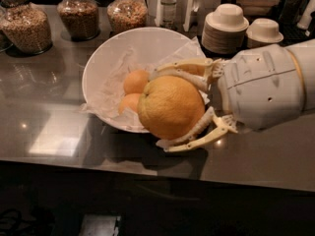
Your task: Pick orange from white bowl
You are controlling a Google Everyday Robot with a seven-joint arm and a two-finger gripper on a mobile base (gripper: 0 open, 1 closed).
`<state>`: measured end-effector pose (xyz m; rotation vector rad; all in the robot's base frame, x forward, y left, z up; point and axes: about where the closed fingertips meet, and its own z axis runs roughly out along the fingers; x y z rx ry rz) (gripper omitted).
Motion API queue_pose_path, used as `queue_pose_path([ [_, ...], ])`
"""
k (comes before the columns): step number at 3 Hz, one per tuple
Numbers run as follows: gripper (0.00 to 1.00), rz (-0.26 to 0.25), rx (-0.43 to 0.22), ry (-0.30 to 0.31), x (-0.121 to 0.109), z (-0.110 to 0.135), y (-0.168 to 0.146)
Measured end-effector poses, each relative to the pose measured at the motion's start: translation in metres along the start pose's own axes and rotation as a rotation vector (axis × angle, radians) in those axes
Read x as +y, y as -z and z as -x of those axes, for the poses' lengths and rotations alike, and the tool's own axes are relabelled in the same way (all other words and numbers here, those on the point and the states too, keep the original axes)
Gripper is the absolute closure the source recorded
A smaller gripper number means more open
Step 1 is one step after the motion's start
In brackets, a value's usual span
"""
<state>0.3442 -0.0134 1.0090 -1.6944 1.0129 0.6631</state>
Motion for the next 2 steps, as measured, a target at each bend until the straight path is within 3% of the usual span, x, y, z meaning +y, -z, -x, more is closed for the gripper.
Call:
queue_pose_path([
  [1, 1.00, 0.039, -0.061, 0.006, 0.0112, 0.0074, -0.0276],
  [2, 1.00, 0.041, -0.062, 0.006, 0.0120, 0.0079, -0.0288],
])
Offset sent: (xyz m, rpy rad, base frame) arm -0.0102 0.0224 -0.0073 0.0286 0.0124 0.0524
